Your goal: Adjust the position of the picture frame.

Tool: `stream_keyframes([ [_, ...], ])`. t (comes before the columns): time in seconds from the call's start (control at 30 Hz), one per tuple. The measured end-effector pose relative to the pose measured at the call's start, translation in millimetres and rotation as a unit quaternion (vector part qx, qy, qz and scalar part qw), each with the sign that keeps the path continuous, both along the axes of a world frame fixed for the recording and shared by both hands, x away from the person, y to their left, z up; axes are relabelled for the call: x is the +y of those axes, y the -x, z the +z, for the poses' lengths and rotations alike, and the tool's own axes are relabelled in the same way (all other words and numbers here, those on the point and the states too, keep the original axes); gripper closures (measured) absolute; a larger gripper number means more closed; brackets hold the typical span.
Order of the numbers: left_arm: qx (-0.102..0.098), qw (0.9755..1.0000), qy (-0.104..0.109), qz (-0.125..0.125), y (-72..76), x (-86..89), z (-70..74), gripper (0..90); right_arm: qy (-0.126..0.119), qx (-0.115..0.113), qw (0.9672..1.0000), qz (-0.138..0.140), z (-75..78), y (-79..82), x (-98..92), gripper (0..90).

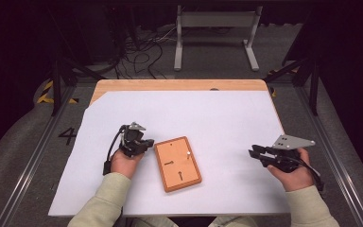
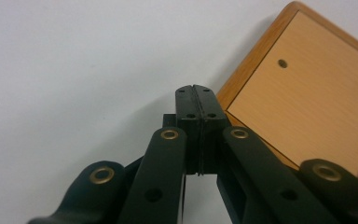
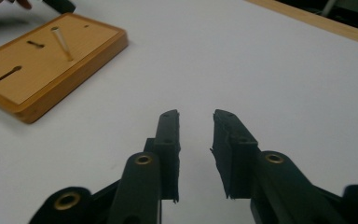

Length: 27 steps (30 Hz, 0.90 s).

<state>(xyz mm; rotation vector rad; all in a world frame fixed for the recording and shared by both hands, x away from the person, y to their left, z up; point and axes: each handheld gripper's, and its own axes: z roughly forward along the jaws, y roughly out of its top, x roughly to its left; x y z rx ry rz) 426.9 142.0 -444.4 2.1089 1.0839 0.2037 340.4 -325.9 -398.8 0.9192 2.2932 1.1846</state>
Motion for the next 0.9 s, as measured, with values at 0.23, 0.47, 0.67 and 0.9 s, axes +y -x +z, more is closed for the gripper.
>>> stream_keyframes([
  [0.23,-0.047,0.9978,0.015,-0.044,22.6,11.6,18.6,86.6,0.028,0.022,0.9969,0.070,-3.9,6.0,38.7,84.8],
  [0.47,-0.063,0.9958,-0.002,-0.066,44.2,17.3,28.8,85.2,0.059,0.047,0.9899,0.120,-14.6,5.9,72.6,89.1],
  [0.67,-0.068,0.9958,0.004,-0.062,50.2,21.5,32.3,84.3,0.086,0.056,0.9805,0.168,-24.8,10.2,104.5,88.2],
  [0.9,-0.067,0.9962,0.000,-0.057,55.1,27.8,30.0,83.1,0.123,0.060,0.9715,0.193,-34.4,8.0,125.8,90.0],
])
